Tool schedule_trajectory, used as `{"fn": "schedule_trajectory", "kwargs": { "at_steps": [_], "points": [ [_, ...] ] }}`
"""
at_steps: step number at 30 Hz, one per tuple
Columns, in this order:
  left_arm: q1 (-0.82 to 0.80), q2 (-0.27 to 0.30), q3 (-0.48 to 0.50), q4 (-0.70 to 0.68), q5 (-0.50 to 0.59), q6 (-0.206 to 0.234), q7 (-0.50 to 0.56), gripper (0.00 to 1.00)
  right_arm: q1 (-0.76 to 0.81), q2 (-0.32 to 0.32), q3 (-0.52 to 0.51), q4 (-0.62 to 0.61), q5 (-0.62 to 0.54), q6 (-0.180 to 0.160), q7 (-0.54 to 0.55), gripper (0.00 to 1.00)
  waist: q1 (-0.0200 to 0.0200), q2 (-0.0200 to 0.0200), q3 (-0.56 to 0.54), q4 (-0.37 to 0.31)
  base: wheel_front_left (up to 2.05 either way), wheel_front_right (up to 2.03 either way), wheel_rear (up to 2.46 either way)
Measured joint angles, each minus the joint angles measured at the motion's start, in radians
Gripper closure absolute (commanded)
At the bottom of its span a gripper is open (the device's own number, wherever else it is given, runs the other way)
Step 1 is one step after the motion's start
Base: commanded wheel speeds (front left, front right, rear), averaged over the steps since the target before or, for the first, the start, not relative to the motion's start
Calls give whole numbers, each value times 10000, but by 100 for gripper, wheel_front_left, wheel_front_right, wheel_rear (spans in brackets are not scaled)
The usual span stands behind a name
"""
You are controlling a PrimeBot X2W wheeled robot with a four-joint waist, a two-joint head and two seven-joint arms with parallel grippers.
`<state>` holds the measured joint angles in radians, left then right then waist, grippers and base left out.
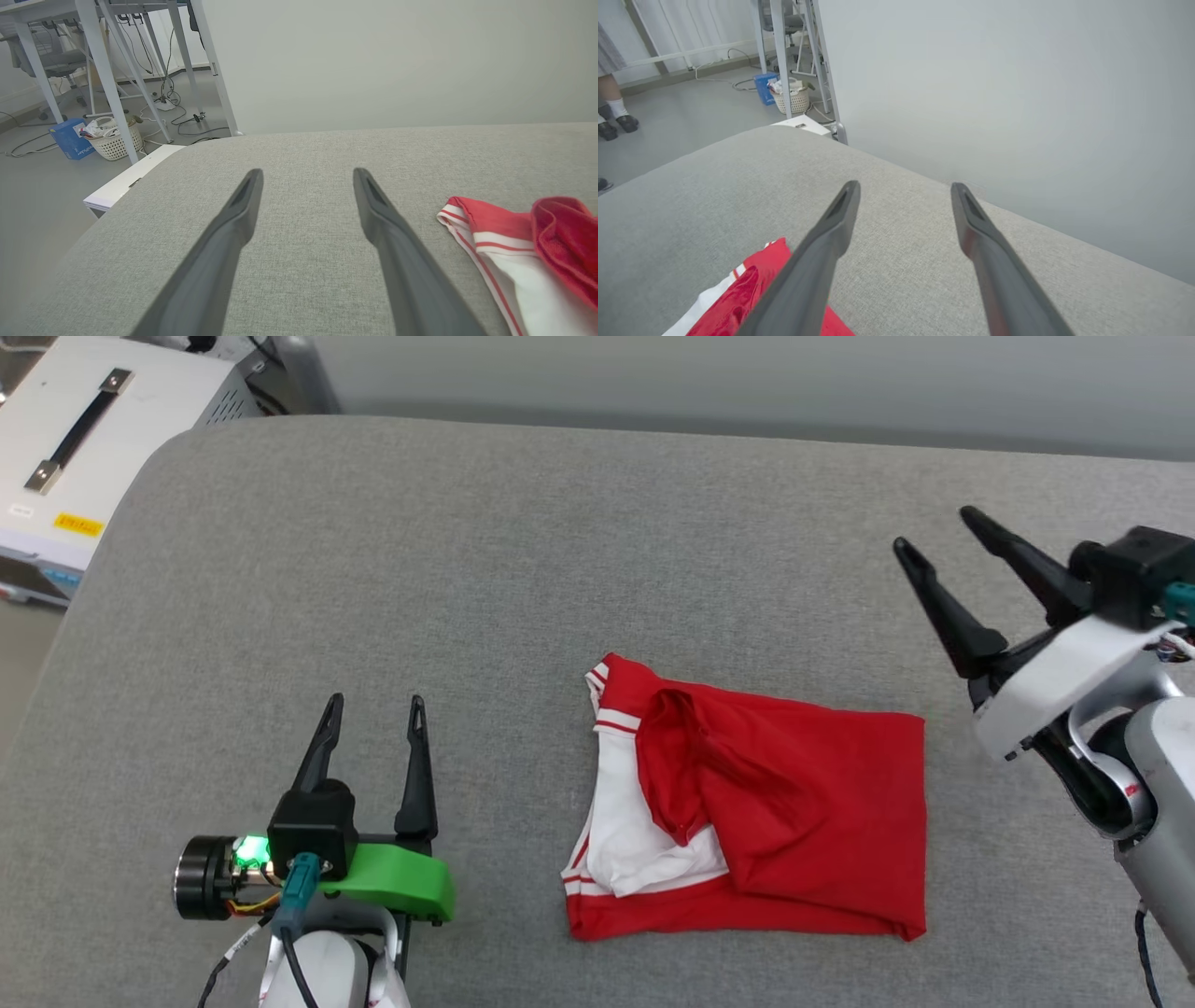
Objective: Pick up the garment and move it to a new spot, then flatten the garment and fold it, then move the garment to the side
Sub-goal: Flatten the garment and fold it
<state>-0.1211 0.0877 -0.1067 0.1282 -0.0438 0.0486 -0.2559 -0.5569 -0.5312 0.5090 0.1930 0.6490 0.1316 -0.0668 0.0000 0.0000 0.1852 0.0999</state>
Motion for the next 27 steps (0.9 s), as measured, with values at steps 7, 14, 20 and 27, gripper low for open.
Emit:
{"fn": "schedule_trajectory", "kwargs": {
  "at_steps": [7, 14, 20, 27],
  "points": [
    [255, 2, 71, -128, -13, -52, 0, 0, 1588, 1195, -2805, 196, -2640, -2, -1505, 0, 0, 0, -475, -489, 0, 0, 0],
    [628, 2, 184, -309, -46, -94, 0, 0, 3407, 2834, -4600, -426, -3751, -2, -1781, 0, 0, 0, -898, -754, 0, 0, 0],
    [1034, -6, 316, -408, -123, -92, 0, 0, 4786, 3747, -5093, -1114, -4192, 0, -1845, 0, 0, 0, -1182, -781, 0, 0, 0],
    [1208, -8, 242, -357, -150, -180, 0, 0, 5979, 4249, -5333, -1546, -4416, 0, -1856, 0, 0, 0, -1329, -552, 0, 0, 0]
  ]
}}
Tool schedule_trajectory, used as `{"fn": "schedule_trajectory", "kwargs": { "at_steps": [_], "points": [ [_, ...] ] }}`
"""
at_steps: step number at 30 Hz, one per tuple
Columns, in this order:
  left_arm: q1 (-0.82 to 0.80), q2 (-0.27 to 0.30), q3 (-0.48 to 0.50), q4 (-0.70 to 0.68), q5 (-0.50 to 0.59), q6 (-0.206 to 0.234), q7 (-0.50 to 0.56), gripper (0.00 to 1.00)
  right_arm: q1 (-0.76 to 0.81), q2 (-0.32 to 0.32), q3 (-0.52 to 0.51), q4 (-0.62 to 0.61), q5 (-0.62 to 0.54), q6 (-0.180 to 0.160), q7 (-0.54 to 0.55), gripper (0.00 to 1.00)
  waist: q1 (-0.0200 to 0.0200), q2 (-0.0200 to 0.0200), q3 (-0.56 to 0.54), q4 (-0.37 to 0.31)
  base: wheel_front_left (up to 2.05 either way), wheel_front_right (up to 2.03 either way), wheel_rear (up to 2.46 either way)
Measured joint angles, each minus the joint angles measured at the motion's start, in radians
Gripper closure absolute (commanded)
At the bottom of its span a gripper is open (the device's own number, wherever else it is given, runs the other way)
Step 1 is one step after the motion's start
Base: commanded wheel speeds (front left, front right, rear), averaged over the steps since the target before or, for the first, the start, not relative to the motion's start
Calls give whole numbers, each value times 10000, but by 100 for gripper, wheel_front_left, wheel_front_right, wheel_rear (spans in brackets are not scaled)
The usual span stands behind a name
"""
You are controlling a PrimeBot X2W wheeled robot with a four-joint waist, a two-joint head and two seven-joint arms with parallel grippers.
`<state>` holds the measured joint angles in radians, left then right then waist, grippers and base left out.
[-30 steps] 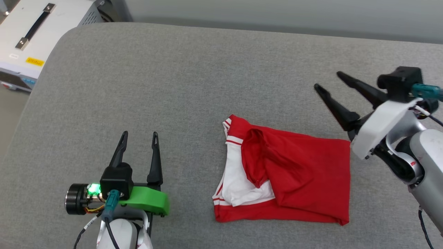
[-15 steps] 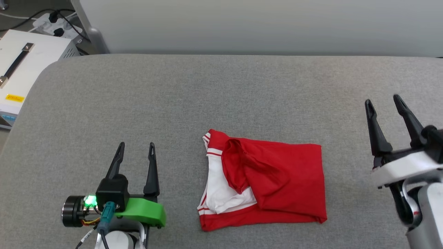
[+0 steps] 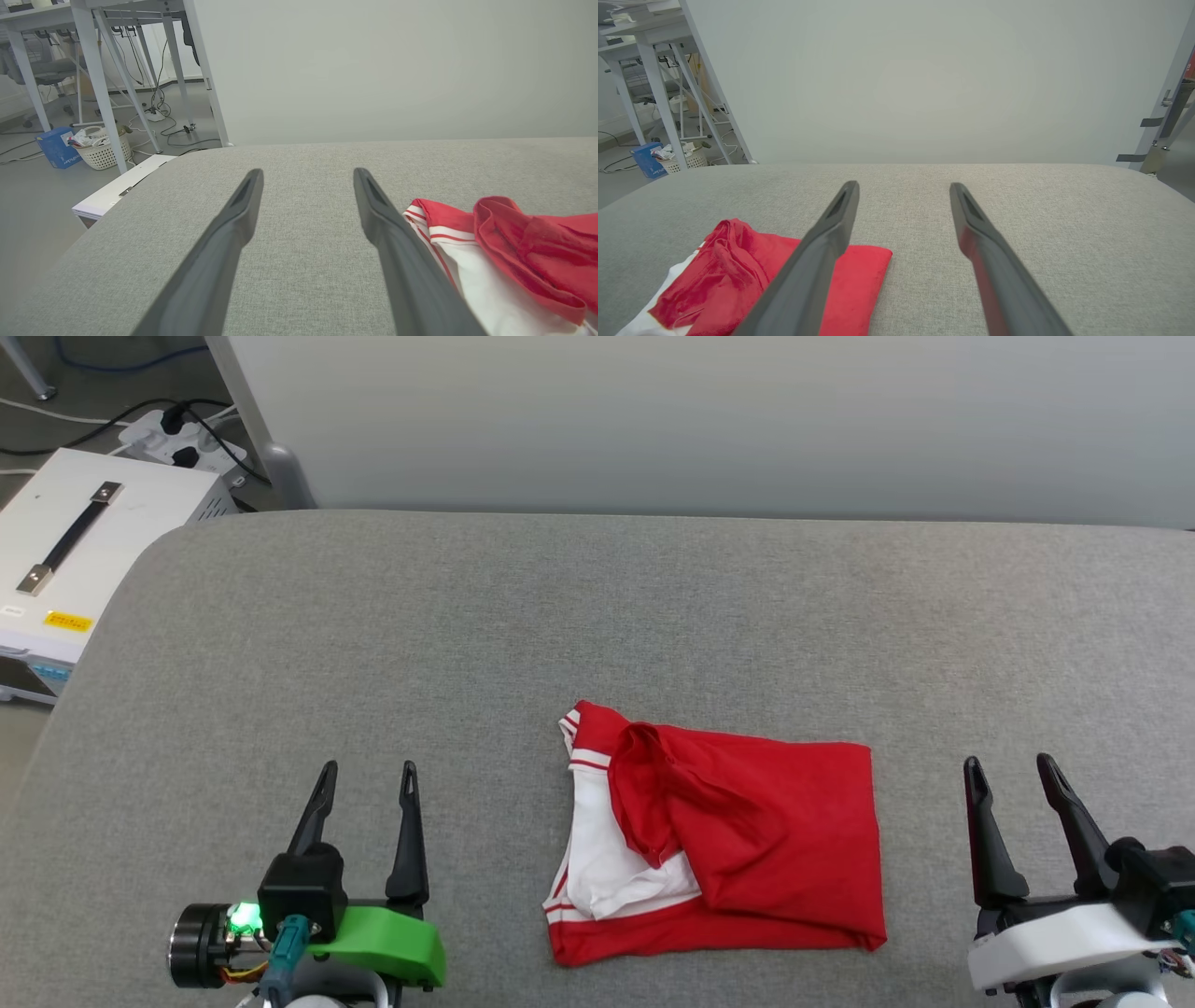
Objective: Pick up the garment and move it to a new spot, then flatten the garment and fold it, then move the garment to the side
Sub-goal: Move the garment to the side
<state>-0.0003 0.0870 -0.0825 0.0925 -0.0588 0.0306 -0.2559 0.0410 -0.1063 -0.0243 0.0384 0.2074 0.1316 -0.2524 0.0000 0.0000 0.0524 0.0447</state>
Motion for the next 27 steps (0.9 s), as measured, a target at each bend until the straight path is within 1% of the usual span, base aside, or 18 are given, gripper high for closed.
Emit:
{"fn": "schedule_trajectory", "kwargs": {
  "at_steps": [5, 12, 15, 18, 20, 22, 27],
  "points": [
    [0, -4, -52, 77, 0, -13, 0, 0, 469, 59, 46, -23, -77, 0, 0, 0, 0, 0, -30, 159, 0, 0, 0],
    [0, -4, -46, 153, 0, -15, 0, 0, 507, 48, 113, -36, -148, 0, 0, 0, 0, 0, -64, 226, 0, 0, 0],
    [-1, -6, -42, 184, 0, -15, 0, 0, 337, -111, 82, -98, -182, 0, 19, 0, 0, 0, -57, 252, 0, 0, 0],
    [-3, -12, -46, 194, 0, -15, 0, 0, -366, -600, 33, -313, -54, 0, 291, 0, 0, 0, -17, 254, 0, 0, 0],
    [-8, -13, -59, 215, 0, -48, 0, 0, -941, -1049, 188, -420, 349, -2, 1005, 0, 0, 0, 11, 267, 0, 0, 0],
    [-19, -21, -88, 238, 0, -90, 0, 0, -1383, -1708, 531, -491, 1003, 2, 2299, 0, 0, 0, 54, 315, 0, 0, 0],
    [-123, -25, -79, 305, 0, -153, 0, 0, -1974, -3294, 1141, -570, 3196, 0, 5689, 0, 0, 0, 236, 432, 0, 0, 0]
  ]
}}
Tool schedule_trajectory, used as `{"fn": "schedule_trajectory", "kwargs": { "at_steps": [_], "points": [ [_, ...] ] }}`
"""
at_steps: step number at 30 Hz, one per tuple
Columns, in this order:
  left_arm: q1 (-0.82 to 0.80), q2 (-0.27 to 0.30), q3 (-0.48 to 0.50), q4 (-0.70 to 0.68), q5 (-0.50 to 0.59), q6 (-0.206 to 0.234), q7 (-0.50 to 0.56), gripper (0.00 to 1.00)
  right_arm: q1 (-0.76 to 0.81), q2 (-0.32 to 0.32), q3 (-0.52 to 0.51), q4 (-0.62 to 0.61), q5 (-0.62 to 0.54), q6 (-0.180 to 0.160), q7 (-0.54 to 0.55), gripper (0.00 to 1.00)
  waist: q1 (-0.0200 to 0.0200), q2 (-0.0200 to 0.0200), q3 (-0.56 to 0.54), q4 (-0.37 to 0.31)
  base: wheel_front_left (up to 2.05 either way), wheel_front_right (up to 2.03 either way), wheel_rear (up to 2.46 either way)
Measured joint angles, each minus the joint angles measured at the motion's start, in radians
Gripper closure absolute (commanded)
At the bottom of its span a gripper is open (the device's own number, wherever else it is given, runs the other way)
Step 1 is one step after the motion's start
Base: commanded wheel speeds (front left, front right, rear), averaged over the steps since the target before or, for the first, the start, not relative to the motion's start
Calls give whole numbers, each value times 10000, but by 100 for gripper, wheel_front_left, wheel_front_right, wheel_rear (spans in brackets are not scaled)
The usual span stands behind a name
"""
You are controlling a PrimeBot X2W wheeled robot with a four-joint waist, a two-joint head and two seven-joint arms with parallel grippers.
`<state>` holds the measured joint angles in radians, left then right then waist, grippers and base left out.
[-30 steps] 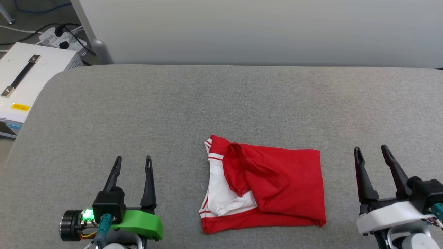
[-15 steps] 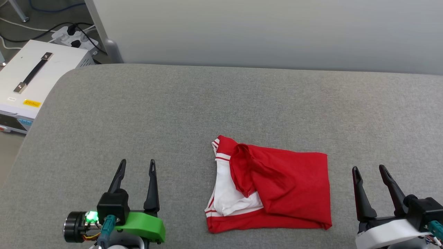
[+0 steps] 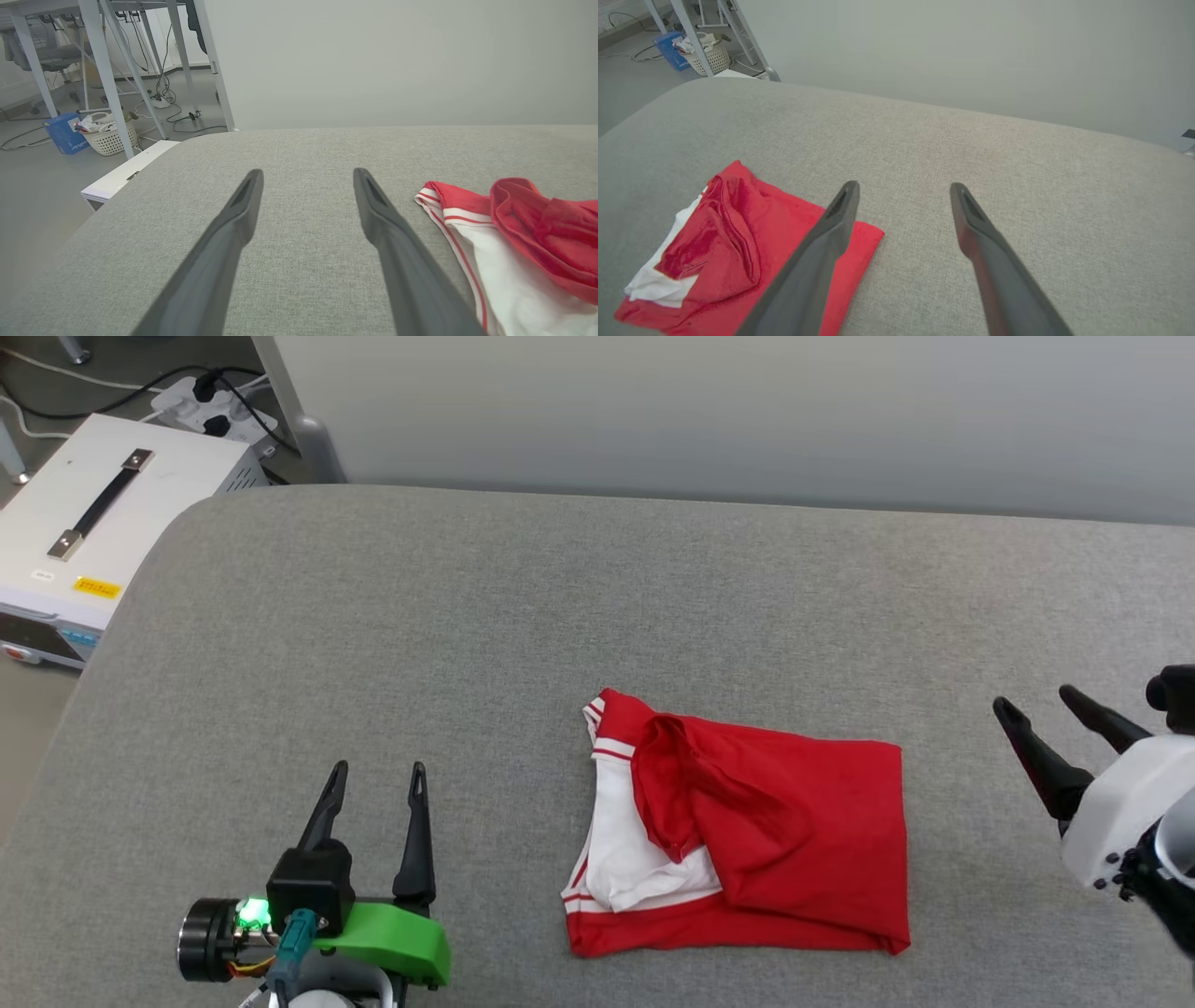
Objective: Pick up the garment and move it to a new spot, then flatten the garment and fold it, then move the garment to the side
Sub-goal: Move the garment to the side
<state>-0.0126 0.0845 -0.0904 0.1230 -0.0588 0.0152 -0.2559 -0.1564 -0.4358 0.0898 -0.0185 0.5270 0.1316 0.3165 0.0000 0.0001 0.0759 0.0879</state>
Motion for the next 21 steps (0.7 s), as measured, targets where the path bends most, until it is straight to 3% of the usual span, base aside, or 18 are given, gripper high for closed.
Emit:
{"fn": "schedule_trajectory", "kwargs": {
  "at_steps": [4, 9, 15, 21],
  "points": [
    [-115, -13, 4, -8, 0, -21, 0, 0, -148, -838, 167, -207, 1804, 0, 2502, 0, 0, 0, 189, 86, 0, 0, 0],
    [-302, -71, -33, -13, 0, -35, 0, 0, -166, -1026, -38, -102, 3484, 0, 4869, 0, 0, 0, 491, 209, 0, 0, 0],
    [-742, -169, -291, -77, 0, -71, 0, 0, -184, -800, 104, 263, 3831, 0, 5923, 0, 0, 0, 988, 450, 0, 0, 0],
    [-1245, -221, -439, -61, -2, -111, 0, 0, -619, -224, 460, 886, 3795, -2, 5770, 0, 0, 0, 1521, 804, 0, 0, 0]
  ]
}}
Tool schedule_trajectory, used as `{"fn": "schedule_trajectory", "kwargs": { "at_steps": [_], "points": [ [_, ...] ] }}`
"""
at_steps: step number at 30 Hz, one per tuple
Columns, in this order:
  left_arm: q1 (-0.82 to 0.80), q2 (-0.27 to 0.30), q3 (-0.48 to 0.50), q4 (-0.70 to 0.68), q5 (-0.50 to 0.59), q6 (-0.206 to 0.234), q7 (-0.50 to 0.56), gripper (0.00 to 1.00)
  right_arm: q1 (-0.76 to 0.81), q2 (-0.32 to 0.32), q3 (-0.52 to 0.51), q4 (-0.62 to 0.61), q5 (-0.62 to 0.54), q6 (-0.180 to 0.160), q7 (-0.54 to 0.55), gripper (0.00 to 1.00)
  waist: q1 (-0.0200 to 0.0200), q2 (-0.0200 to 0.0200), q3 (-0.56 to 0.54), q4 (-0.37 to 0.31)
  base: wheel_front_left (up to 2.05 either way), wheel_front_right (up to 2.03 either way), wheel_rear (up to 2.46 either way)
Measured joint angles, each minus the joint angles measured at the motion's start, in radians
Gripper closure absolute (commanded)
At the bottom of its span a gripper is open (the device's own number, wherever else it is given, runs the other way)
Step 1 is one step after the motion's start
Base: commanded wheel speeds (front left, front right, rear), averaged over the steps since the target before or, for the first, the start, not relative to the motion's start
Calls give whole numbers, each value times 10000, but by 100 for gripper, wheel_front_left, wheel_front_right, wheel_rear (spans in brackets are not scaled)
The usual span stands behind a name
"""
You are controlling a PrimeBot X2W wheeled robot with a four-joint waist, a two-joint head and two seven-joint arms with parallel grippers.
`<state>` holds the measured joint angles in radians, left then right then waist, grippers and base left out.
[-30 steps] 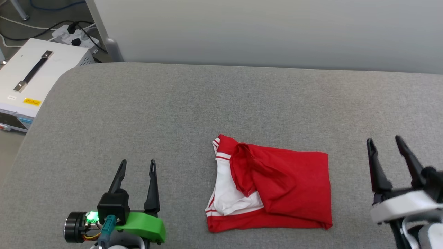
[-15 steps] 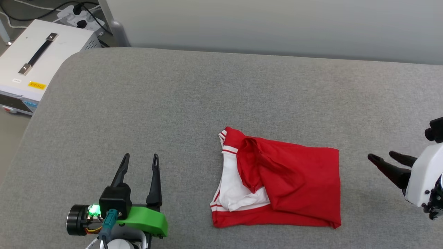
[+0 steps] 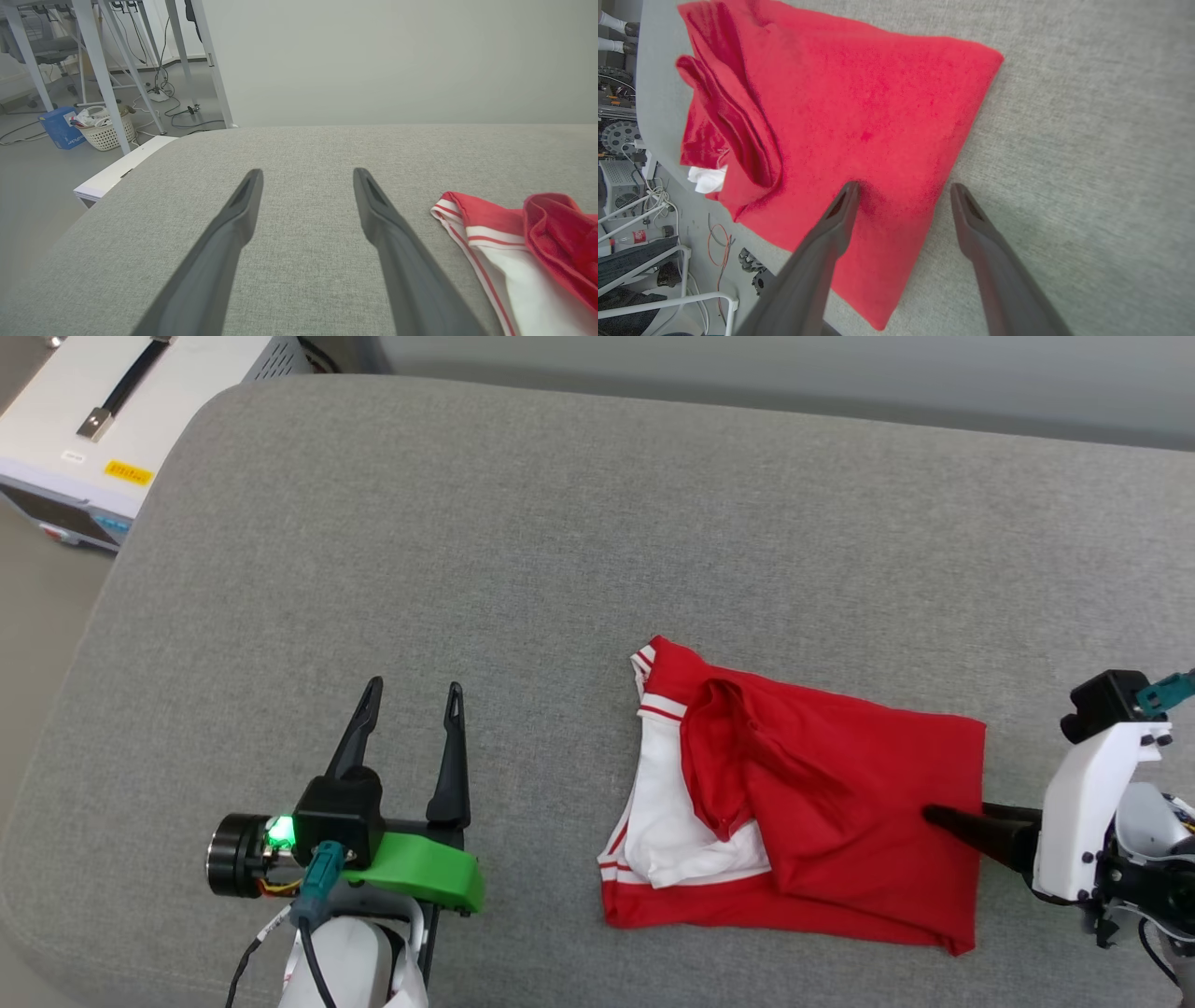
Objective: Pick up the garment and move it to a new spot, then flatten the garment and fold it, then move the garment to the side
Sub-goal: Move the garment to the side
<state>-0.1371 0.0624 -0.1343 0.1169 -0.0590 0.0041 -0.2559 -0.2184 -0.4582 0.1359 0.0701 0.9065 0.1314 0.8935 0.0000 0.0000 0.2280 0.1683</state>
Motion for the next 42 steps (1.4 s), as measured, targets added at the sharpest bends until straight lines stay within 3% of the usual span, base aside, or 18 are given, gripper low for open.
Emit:
{"fn": "schedule_trajectory", "kwargs": {
  "at_steps": [4, 10, 11, 12, 22, 32, 42],
  "points": [
    [-181, -15, -105, 59, -13, 0, 0, 0, -242, 194, 462, 625, -81, 2, -284, 0, 0, 0, 267, 288, 0, 0, 0],
    [-192, -33, -146, 121, -58, 6, 0, 0, -253, -121, 1191, 955, -94, 2, -842, 0, 0, 0, 447, 600, 0, 0, 0],
    [-191, -33, -136, 132, -58, 13, 0, 0, -252, -153, 1296, 959, -19, 2, -1030, 69, 0, 0, 444, 614, 0, 0, 0],
    [-191, -35, -128, 138, -59, 15, 0, 0, -252, -203, 1419, 940, -12, 2, -1269, 100, 0, 0, 427, 614, 0, 0, 0],
    [-19, -52, -4, 207, -69, 35, 0, 0, -973, -909, 2723, -174, -313, 0, -3126, 100, 0, 0, 26, 68, 0, 0, 0],
    [125, -48, 324, -58, -65, 50, 0, 0, -1909, -2360, 3369, -1722, -604, 0, -3124, 100, 0, 0, -159, -1297, 0, 0, 0],
    [-139, 157, 623, -579, 84, 40, 0, 0, -2449, -3204, 2957, -1615, -742, 0, -2995, 100, -1, 0, 377, -2709, 0, 0, 0]
  ]
}}
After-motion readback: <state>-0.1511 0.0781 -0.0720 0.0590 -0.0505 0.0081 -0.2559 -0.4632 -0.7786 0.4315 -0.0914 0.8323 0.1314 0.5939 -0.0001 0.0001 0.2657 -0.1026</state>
